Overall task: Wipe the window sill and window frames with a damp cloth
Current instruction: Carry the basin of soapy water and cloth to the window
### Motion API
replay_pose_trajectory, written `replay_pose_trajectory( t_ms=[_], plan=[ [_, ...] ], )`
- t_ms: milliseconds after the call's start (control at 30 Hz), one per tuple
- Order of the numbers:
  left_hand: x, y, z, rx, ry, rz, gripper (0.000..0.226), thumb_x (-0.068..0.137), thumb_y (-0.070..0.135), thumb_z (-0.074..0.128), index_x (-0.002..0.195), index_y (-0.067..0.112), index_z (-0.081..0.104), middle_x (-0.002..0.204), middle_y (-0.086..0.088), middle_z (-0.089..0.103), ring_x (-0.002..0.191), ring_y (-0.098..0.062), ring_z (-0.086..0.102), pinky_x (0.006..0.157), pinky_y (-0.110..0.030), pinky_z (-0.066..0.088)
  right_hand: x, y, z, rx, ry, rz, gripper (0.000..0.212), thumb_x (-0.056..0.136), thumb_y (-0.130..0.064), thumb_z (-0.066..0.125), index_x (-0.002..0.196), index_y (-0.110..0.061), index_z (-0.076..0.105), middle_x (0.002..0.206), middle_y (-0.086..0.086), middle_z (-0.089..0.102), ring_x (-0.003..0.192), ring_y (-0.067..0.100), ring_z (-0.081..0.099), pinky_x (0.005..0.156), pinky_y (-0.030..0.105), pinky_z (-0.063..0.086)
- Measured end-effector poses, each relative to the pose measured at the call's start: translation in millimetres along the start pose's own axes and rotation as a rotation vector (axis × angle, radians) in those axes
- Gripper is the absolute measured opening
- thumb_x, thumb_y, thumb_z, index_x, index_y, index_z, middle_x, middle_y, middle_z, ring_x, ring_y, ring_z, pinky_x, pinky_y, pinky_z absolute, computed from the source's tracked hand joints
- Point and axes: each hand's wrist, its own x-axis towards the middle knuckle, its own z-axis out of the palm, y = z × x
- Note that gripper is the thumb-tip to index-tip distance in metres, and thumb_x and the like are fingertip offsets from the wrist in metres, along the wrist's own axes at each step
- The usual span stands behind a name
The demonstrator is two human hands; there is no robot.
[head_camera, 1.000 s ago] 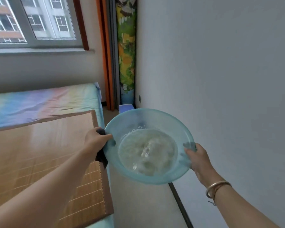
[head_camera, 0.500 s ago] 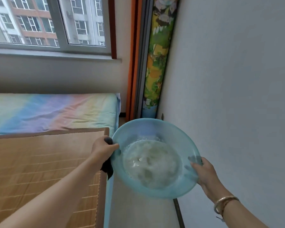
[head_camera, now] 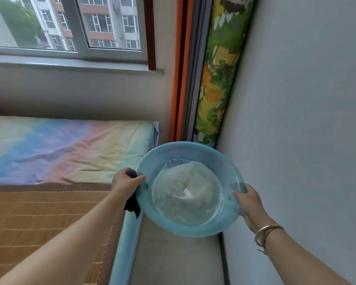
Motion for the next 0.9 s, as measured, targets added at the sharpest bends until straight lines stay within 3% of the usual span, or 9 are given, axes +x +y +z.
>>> replay_pose_trajectory(
  t_ms=[67,233,433,533,633,800,900],
  plan=[
    [33.9,2.7,20.8,-0.012,0.001,-0.038,0.021,0.075,0.019,0.075,0.087,0.005,0.063,0.085,-0.012,0.067,0.079,-0.029,0.064,0.075,-0.040,0.054,43.3,-3.9,10.1,-0.014,-0.011,0.015,0.019,0.086,-0.001,0.054,0.102,-0.010,0.059,0.100,0.019,0.065,0.081,0.032,0.065,0.074,0.045,0.055],
    [123.7,-4.0,77.9,-0.045,-0.041,-0.088,0.021,0.079,0.014,0.074,0.089,0.003,0.060,0.077,-0.008,0.060,0.064,-0.017,0.055,0.054,-0.025,0.045,143.8,6.4,39.0,-0.034,0.024,0.057,0.027,0.087,0.003,0.049,0.109,-0.011,0.055,0.098,0.013,0.063,0.081,0.029,0.063,0.070,0.039,0.055],
    [249.6,-36.4,136.6,0.015,-0.129,-0.121,0.027,0.078,0.020,0.075,0.091,0.002,0.059,0.080,-0.011,0.063,0.066,-0.023,0.057,0.055,-0.028,0.046,255.4,47.4,83.2,-0.004,0.123,0.141,0.029,0.086,0.006,0.048,0.107,-0.013,0.055,0.096,0.009,0.062,0.076,0.022,0.062,0.059,0.030,0.052],
    [302.1,-56.5,165.5,0.081,-0.181,-0.131,0.023,0.078,0.019,0.075,0.082,0.007,0.056,0.073,-0.010,0.060,0.060,-0.023,0.053,0.056,-0.032,0.046,307.5,73.0,103.8,-0.017,0.198,0.169,0.029,0.086,0.006,0.048,0.108,-0.013,0.056,0.095,0.008,0.063,0.074,0.021,0.062,0.055,0.027,0.050],
    [357.6,-78.9,200.1,0.128,-0.217,-0.131,0.025,0.077,0.020,0.075,0.076,0.012,0.051,0.070,-0.010,0.058,0.062,-0.025,0.053,0.055,-0.036,0.046,364.1,106.7,118.5,-0.020,0.239,0.179,0.029,0.086,0.004,0.052,0.109,-0.014,0.056,0.098,0.009,0.064,0.076,0.023,0.064,0.059,0.030,0.053],
    [425.8,-113.2,261.1,0.198,-0.268,-0.136,0.024,0.079,0.024,0.073,0.083,0.010,0.054,0.077,-0.010,0.062,0.068,-0.027,0.058,0.051,-0.035,0.047,445.1,164.1,126.1,0.007,0.279,0.210,0.040,0.086,0.000,0.058,0.121,-0.017,0.054,0.109,0.006,0.064,0.088,0.024,0.067,0.070,0.037,0.057],
    [452.4,-131.7,295.4,0.227,-0.269,-0.138,0.023,0.081,0.019,0.072,0.090,0.004,0.057,0.079,-0.007,0.063,0.071,-0.025,0.059,0.059,-0.032,0.048,482.3,192.2,126.4,0.006,0.275,0.222,0.033,0.089,0.001,0.055,0.117,-0.017,0.055,0.103,-0.001,0.064,0.086,0.022,0.066,0.078,0.045,0.056]
  ],
)
